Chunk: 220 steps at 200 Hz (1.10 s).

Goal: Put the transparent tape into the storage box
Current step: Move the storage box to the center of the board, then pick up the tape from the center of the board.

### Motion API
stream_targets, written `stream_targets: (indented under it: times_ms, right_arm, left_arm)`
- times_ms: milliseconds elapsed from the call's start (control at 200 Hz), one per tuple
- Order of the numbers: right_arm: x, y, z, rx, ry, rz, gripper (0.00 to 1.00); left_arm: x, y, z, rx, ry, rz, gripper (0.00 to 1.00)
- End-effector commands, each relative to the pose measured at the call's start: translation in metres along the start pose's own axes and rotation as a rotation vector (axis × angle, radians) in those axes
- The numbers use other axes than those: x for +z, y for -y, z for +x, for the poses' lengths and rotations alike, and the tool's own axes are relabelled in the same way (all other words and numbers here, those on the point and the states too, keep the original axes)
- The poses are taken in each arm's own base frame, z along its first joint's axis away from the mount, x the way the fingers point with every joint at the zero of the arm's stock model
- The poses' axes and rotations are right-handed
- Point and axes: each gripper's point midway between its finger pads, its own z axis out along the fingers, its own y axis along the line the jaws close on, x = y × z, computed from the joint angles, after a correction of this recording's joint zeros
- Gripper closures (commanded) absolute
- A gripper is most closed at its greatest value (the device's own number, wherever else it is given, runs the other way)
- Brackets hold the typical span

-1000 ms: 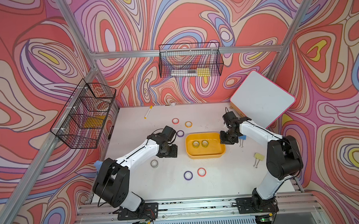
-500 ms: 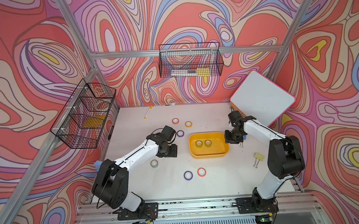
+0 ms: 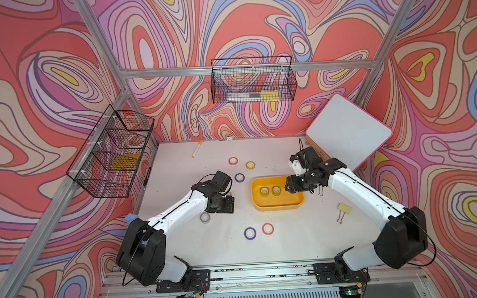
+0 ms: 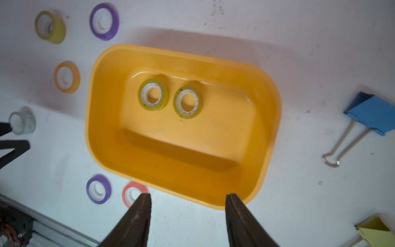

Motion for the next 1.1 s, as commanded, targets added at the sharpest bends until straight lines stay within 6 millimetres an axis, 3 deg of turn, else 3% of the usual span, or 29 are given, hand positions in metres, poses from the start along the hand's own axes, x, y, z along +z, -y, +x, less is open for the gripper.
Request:
stream_targets:
  times_ms: [0, 80, 215, 426, 821, 1097]
  right_arm:
    - [0.003, -0.028, 0.035, -0.093, -0.08, -0.033, 0.42]
    - [0.008, -0.049, 0.056, -0.154, -0.12, -0.04, 0.33]
    - [0.024, -0.079, 0.088, -0.243, -0.178, -0.01, 0.33]
    - [0.056, -0.109, 0.111, -0.298, -0.222, 0.03, 0.35]
    - [0.102, -0.105, 0.119, -0.146, -0.273, 0.114, 0.3]
    - [0.113, -0.104, 0.125, -0.041, -0.31, 0.147, 0.33]
  left_arm:
    - [-0.005, 0.001, 0.008, 0.051, 0.019, -0.009, 0.33]
    - [-0.009, 0.0, 0.011, 0.042, 0.026, -0.005, 0.33]
    - [-0.013, -0.008, 0.016, 0.019, 0.045, -0.029, 0.3]
    - [-0.013, -0.006, 0.019, 0.017, 0.047, -0.008, 0.28]
    - [-0.004, -0.006, 0.023, -0.004, 0.012, 0.004, 0.29]
    - [-0.006, -0.005, 0.024, 0.004, 0.008, 0.012, 0.3]
